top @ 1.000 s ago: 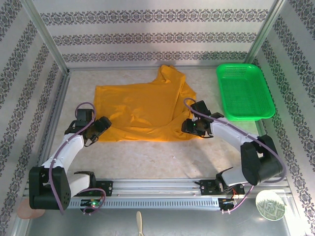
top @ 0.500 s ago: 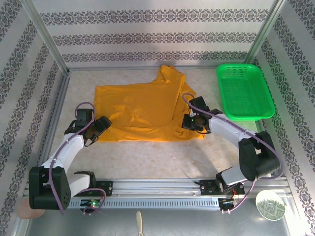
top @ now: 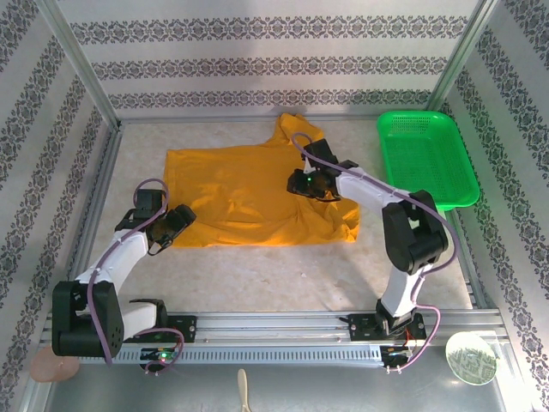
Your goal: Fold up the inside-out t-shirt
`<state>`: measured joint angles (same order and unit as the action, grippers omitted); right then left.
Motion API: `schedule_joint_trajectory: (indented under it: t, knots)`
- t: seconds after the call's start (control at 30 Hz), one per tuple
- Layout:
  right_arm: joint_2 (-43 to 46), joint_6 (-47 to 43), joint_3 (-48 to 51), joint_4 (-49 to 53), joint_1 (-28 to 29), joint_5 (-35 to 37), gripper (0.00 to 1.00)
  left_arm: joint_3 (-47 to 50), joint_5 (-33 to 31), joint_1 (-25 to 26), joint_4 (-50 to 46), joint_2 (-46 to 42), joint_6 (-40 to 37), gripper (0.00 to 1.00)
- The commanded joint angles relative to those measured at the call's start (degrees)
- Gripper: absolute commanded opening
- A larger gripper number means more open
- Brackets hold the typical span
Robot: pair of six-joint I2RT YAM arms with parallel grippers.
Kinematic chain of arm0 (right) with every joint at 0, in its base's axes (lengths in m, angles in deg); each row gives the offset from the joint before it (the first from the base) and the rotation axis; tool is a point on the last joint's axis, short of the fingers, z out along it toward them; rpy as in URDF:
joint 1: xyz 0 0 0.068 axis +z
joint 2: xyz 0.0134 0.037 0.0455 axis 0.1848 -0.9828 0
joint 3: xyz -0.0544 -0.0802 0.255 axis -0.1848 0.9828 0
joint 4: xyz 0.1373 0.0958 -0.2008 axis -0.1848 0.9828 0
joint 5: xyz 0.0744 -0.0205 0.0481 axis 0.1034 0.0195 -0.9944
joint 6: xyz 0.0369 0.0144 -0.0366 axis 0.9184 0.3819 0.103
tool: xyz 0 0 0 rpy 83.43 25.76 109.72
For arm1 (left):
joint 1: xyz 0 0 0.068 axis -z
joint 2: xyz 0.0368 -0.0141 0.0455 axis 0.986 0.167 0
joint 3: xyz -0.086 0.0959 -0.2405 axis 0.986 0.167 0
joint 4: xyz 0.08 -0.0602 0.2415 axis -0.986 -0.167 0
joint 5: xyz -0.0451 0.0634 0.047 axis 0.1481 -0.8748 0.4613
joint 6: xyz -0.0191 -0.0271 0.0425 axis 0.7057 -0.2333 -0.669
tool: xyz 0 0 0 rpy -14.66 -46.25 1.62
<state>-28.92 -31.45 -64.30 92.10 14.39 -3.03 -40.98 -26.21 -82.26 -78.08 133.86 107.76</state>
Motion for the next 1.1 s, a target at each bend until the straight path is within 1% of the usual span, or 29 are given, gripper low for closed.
schedule_joint_trajectory:
  t: [0.0,0.1,0.23,0.27,0.33,0.4,0.47,0.53,0.7,0.8,0.9,1.07]
  knots:
    - [4.06,-1.36,-0.44,-2.84,0.34,-0.62,0.53,-0.12,0.66,0.70,1.99,0.94,0.64,0.80]
    - [10.99,-2.34,3.61,0.41,-1.16,3.21,0.54,-0.47,0.80,0.72,1.99,1.03,0.50,0.80]
    - [18.59,-2.32,12.63,3.25,-5.16,6.58,0.53,-1.20,1.53,0.81,1.65,0.86,0.37,0.80]
    - [19.61,-2.46,14.59,3.17,-6.17,6.67,0.52,-1.41,1.53,0.84,1.43,0.77,0.22,0.80]
    - [20.48,-3.07,17.16,3.73,-7.89,6.78,0.47,-1.77,1.48,0.89,1.12,0.47,0.03,0.80]
    - [20.09,-3.61,17.90,4.21,-8.53,8.19,0.43,-1.94,1.58,0.90,0.84,0.30,0.08,0.80]
    - [18.64,-3.48,17.96,3.44,-8.92,8.00,0.37,-2.09,1.73,0.90,0.77,0.15,0.18,0.80]
    - [16.17,-3.18,16.47,2.97,-9.02,7.19,0.34,-2.27,1.53,0.85,0.50,0.06,0.21,0.80]
    - [9.94,-3.55,12.09,3.75,-8.63,7.40,0.29,-2.52,1.24,0.86,0.41,-0.25,0.47,0.80]
    - [7.49,-3.84,10.77,3.67,-8.68,8.10,0.29,-2.27,1.42,0.97,0.89,-0.15,0.85,0.80]
    - [5.18,-4.12,9.15,3.76,-8.51,8.56,0.26,-2.17,1.50,0.97,1.27,0.11,1.18,0.80]
    - [1.81,-4.27,6.75,4.33,-8.57,10.26,0.25,-2.24,1.59,1.01,1.41,0.24,1.28,0.80]
